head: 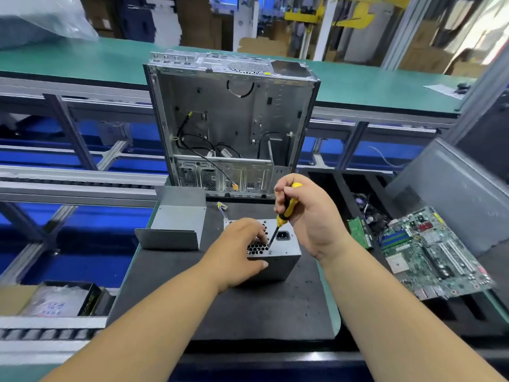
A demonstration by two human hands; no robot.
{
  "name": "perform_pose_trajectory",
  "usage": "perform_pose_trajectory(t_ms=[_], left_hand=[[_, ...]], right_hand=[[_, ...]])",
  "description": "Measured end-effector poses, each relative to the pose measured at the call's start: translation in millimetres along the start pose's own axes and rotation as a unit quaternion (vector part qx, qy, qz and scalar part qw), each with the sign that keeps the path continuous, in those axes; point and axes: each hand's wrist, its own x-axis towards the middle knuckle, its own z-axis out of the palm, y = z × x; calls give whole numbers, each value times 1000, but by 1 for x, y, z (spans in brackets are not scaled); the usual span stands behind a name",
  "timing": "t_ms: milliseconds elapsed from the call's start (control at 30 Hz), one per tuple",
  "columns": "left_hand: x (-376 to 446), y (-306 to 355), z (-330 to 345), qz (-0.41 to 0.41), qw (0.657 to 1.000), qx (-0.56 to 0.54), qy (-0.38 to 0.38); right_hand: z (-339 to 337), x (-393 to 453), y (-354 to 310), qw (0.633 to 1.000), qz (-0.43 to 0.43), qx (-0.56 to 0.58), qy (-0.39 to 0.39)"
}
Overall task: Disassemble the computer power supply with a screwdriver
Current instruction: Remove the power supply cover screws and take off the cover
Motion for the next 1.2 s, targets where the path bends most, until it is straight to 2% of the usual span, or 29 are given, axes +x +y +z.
perform_pose_trajectory(t_ms=[133,433,800,900,1200], left_hand=[[-1,1,6,3,1000,13,14],[1,4,14,-2,998,16,54],[-3,8,15,-1,998,20,60],[-3,9,15,-8,998,19,61],[-1,8,14,-17,998,23,52]], right_hand=[[5,-11,6,999,-14,-37,11],[7,-25,9,999,-35,-36,5],[10,-29,8,998,-40,-25,-39],[12,-25,5,999,-23,-11,-31],[12,-23,4,997,-1,-43,-60]])
